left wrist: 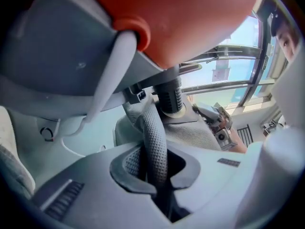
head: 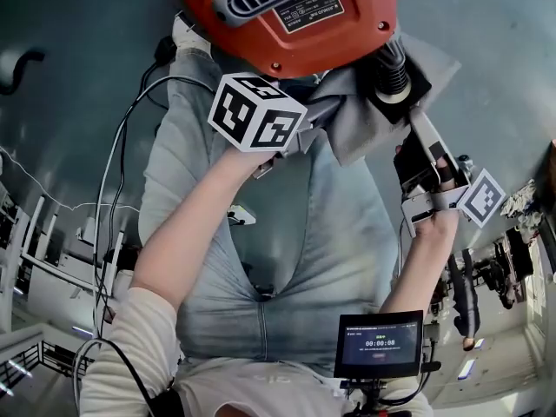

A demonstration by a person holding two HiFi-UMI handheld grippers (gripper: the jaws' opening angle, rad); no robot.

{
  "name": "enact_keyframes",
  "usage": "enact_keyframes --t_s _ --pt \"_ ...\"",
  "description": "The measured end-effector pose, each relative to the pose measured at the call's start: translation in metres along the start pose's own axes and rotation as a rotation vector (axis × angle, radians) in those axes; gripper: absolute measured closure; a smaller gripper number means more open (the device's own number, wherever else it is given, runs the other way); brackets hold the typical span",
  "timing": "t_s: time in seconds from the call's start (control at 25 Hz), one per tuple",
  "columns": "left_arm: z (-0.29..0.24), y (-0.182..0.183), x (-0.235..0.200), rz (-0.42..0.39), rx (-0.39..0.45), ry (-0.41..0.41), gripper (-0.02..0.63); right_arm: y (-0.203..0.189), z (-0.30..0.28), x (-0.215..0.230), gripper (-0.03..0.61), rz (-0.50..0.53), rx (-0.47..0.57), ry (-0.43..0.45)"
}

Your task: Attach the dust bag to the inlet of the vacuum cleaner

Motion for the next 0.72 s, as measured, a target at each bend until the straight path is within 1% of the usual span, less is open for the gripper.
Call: enact_keyframes --t_s 0.16,0.24,0.28,0.4,0.44,0.48,0.52,0.6,0.64,0.72 --pt "0.003 0.002 -0.004 0.011 0.004 -0.007 0.583 -0.007 -0.004 -0.001 0.543 0.085 -0.056 -0.008" --pt "0.006 0.002 -0.004 0.014 0.004 -0.022 0.583 -0.004 -0.01 -0.003 0.543 0.083 -0.047 0.015" --pt "0.006 0.002 -0.003 0.011 0.002 -0.033 0.583 -0.003 -0.013 -0.004 0.543 0.042 -0.029 0.035" --pt "0.007 -0.001 0.002 0.012 -0.004 -0.072 0.583 -0.001 -0.018 -0.003 0.546 -0.203 0.064 0.127" --pt "0.008 -0.001 0.003 0.024 0.0 -0.083 0.583 -0.002 -0.019 -0.001 0.546 -0.256 0.091 0.147" --pt "0.01 -0.001 0.002 0.038 0.009 -0.091 0.583 -0.001 -0.019 0.0 0.546 -0.265 0.11 0.152" --pt "0.012 0.002 0.001 0.051 0.021 -0.095 0.583 0.001 -0.017 0.001 0.546 -0.233 0.123 0.141" --pt "0.019 0.009 0.0 0.076 0.053 -0.105 0.583 0.005 -0.006 0.006 0.545 -0.14 0.151 0.088" --pt "0.023 0.012 0.001 0.086 0.068 -0.118 0.583 0.006 0.001 0.011 0.546 -0.113 0.171 0.057" --pt "0.031 0.016 0.009 0.092 0.081 -0.158 0.583 0.009 0.009 0.02 0.546 -0.102 0.205 0.02"
Point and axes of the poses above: the fingertips, and each gripper's own axes: z backward along the fingers, x to its right, y out of its top, the point moved 4 cm from there along z, backward along the fingers, and after that the axes turned 6 degrees about x, right-handed, at the moved point
